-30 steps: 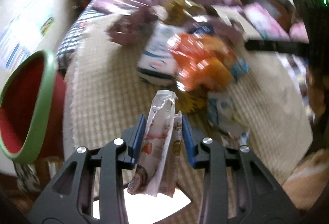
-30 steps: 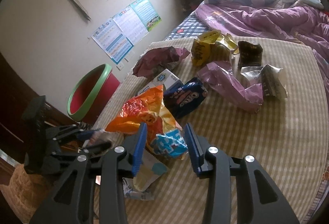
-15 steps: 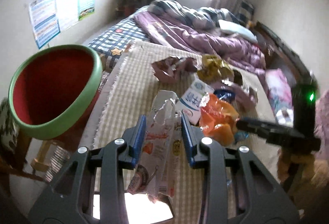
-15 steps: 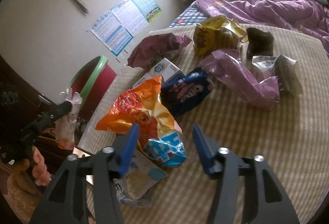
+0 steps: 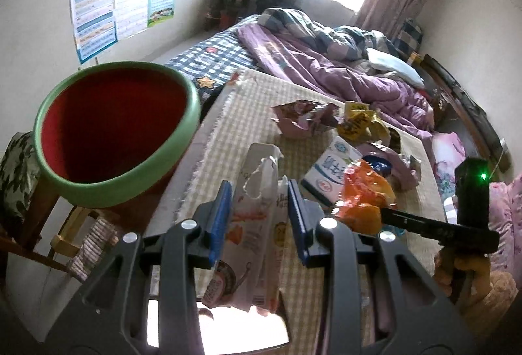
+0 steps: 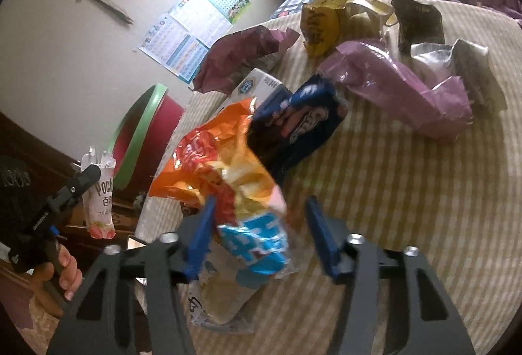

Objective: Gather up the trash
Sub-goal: 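Grasp the orange chip bag with the right tool and lift, then release the white packet into the green bin with the left tool while the right tool releases the orange bag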

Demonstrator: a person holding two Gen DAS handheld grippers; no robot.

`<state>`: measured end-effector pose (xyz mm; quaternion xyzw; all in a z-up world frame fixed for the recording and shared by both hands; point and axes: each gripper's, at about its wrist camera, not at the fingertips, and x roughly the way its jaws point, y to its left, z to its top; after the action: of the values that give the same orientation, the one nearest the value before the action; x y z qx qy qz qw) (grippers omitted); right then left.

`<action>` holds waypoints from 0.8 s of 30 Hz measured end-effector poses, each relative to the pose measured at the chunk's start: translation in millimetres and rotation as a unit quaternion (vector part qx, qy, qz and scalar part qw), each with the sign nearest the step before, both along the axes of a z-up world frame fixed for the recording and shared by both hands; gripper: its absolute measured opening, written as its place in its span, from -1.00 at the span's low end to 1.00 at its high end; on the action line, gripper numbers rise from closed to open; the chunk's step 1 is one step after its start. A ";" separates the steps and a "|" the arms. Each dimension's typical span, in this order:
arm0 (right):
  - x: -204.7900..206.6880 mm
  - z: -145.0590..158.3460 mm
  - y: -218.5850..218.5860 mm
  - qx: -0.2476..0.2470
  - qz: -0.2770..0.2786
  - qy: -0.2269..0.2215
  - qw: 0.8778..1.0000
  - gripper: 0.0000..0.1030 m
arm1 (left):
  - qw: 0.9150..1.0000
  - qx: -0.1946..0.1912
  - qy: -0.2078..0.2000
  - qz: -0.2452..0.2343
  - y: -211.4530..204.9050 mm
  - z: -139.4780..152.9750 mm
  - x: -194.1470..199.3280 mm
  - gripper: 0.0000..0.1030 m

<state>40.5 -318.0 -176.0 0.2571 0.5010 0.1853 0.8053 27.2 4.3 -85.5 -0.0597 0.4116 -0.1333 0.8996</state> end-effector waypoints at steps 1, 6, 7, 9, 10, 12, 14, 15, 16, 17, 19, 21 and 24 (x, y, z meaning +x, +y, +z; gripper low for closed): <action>-0.4 1.3 0.8 0.003 0.002 -0.001 1.000 -0.22 | 1.000 0.000 0.000 0.003 2.7 0.5 0.0 -0.35; -7.3 20.1 4.7 -0.023 -0.007 -0.031 0.999 -0.27 | 1.000 -0.006 -0.003 0.023 19.2 4.3 0.5 -0.35; -8.8 24.5 3.8 -0.022 -0.012 -0.037 0.999 -0.28 | 1.000 -0.004 -0.007 0.027 22.2 6.1 0.7 -0.35; -12.7 35.5 1.0 -0.024 -0.022 -0.053 0.998 -0.28 | 0.999 -0.002 -0.012 0.033 27.0 8.7 1.9 -0.35; -14.1 42.1 -0.4 -0.025 -0.027 -0.061 0.997 -0.28 | 0.999 -0.001 -0.015 0.038 30.7 9.9 2.0 -0.35; -15.4 55.0 -1.8 -0.025 -0.034 -0.078 0.996 -0.28 | 0.999 -0.003 -0.019 0.044 36.7 11.4 2.5 -0.35; -16.2 66.5 -0.6 -0.025 -0.039 -0.094 0.994 -0.28 | 0.998 -0.008 -0.024 0.049 42.4 14.0 3.8 -0.35; -16.2 72.4 0.7 -0.024 -0.042 -0.102 0.994 -0.28 | 0.998 -0.010 -0.028 0.051 44.8 15.7 4.5 -0.35; -15.8 76.5 2.1 -0.024 -0.043 -0.108 0.993 -0.28 | 0.998 -0.010 -0.030 0.052 45.6 16.6 4.6 -0.35; -15.9 81.3 4.8 -0.024 -0.044 -0.115 0.992 -0.28 | 0.998 -0.011 -0.034 0.052 46.5 18.0 5.1 -0.35; -14.8 86.6 11.6 -0.027 -0.043 -0.124 0.991 -0.28 | 0.998 -0.008 -0.041 0.054 48.5 20.7 5.3 -0.35; -11.2 89.7 17.6 -0.035 -0.038 -0.129 0.990 -0.28 | 0.997 -0.006 -0.045 0.054 51.0 22.8 6.4 -0.35; -3.0 90.7 29.0 -0.037 -0.034 -0.128 0.991 -0.28 | 0.997 -0.006 -0.049 0.060 57.8 24.9 7.7 -0.35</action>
<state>37.4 -289.0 -85.3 0.2177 0.3916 0.1706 0.8776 35.0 62.1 -60.6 -0.0829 0.3617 -0.0847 0.9247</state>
